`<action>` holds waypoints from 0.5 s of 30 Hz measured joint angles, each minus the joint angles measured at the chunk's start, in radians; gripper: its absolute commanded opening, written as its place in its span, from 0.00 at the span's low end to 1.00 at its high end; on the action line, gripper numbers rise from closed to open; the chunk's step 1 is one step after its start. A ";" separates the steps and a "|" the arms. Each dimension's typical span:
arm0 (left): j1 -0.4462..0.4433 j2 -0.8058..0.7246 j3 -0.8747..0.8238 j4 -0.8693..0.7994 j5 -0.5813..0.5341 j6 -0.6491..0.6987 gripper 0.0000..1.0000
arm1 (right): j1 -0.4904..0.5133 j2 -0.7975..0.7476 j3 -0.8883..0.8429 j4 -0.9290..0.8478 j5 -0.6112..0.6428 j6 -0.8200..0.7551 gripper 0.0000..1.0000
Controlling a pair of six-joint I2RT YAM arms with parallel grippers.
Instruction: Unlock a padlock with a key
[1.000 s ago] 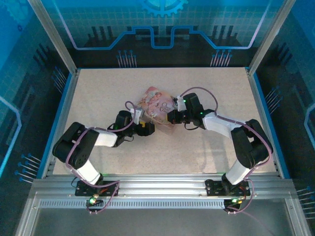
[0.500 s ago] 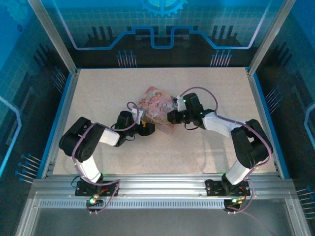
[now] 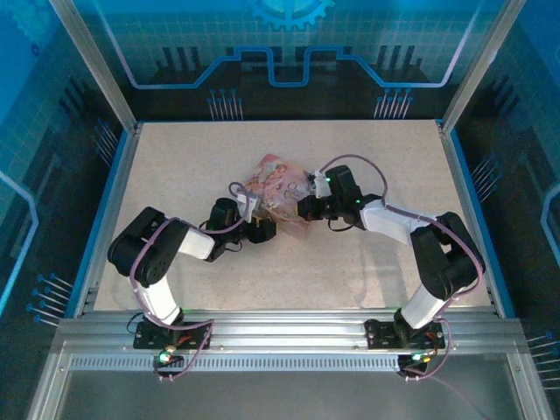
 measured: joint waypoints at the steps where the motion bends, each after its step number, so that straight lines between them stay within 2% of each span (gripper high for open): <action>1: -0.003 0.000 0.000 0.000 0.000 0.000 0.55 | 0.000 0.000 0.000 0.000 0.000 0.000 0.00; 15: -0.022 0.000 0.000 -0.001 0.000 -0.011 0.45 | 0.000 0.000 0.000 0.000 0.000 0.000 0.00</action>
